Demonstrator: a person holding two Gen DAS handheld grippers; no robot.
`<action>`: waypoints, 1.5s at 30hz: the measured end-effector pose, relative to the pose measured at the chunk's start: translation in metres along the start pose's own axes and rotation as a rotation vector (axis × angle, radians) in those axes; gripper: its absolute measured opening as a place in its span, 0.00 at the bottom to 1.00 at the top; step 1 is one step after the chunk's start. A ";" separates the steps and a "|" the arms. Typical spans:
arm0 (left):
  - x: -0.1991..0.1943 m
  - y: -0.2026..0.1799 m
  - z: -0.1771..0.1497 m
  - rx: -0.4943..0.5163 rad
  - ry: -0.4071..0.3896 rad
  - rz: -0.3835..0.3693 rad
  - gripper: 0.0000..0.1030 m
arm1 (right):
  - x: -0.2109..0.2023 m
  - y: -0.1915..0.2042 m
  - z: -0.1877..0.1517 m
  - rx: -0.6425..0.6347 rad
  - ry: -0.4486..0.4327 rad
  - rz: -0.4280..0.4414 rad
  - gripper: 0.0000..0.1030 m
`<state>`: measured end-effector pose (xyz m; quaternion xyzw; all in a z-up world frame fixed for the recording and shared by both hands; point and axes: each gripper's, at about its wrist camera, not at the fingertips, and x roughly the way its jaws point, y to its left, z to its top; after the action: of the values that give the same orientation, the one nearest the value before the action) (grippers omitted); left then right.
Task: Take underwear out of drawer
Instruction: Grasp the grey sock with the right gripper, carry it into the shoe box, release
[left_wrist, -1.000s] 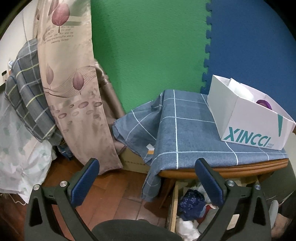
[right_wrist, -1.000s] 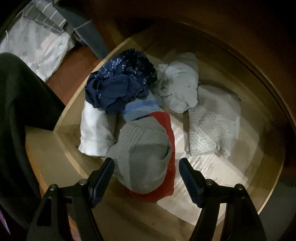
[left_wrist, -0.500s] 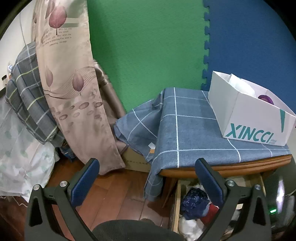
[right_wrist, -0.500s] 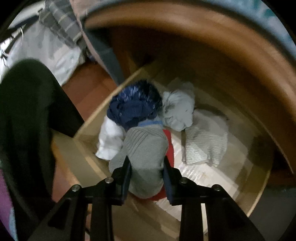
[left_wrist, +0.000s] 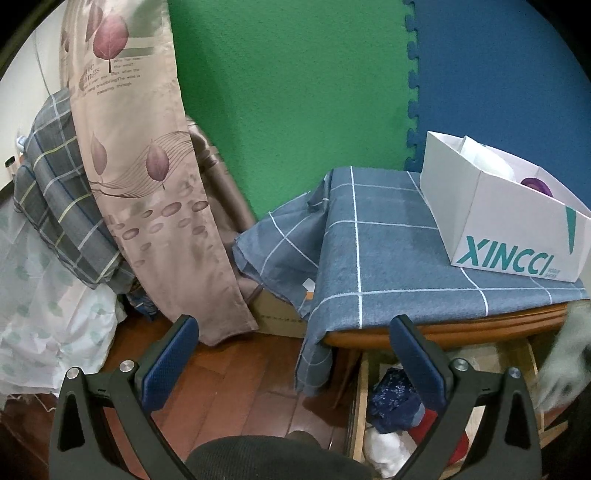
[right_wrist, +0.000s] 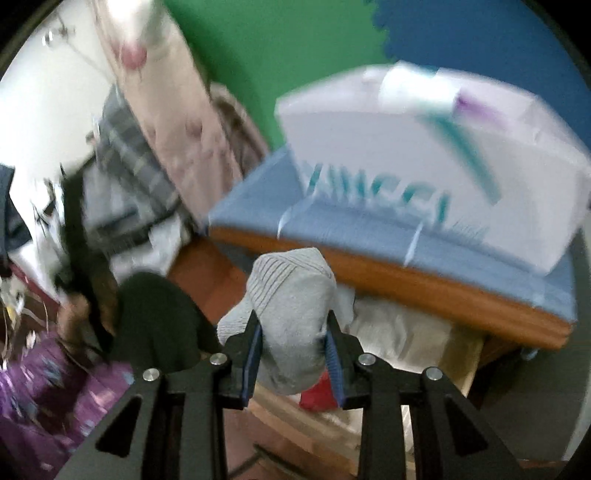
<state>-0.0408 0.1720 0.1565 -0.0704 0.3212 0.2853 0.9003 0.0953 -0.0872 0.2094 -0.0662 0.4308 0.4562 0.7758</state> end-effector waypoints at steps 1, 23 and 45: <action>0.000 0.000 0.000 0.001 0.000 0.001 0.99 | -0.013 -0.004 0.007 0.008 -0.031 -0.003 0.30; 0.002 -0.002 -0.001 0.024 0.009 0.012 0.99 | -0.046 -0.147 0.197 -0.035 -0.160 -0.438 0.30; 0.005 -0.007 0.000 0.037 0.012 0.019 0.99 | 0.021 -0.162 0.203 -0.132 -0.065 -0.628 0.61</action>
<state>-0.0339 0.1687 0.1527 -0.0522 0.3328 0.2874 0.8966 0.3471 -0.0666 0.2727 -0.2314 0.3341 0.2233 0.8860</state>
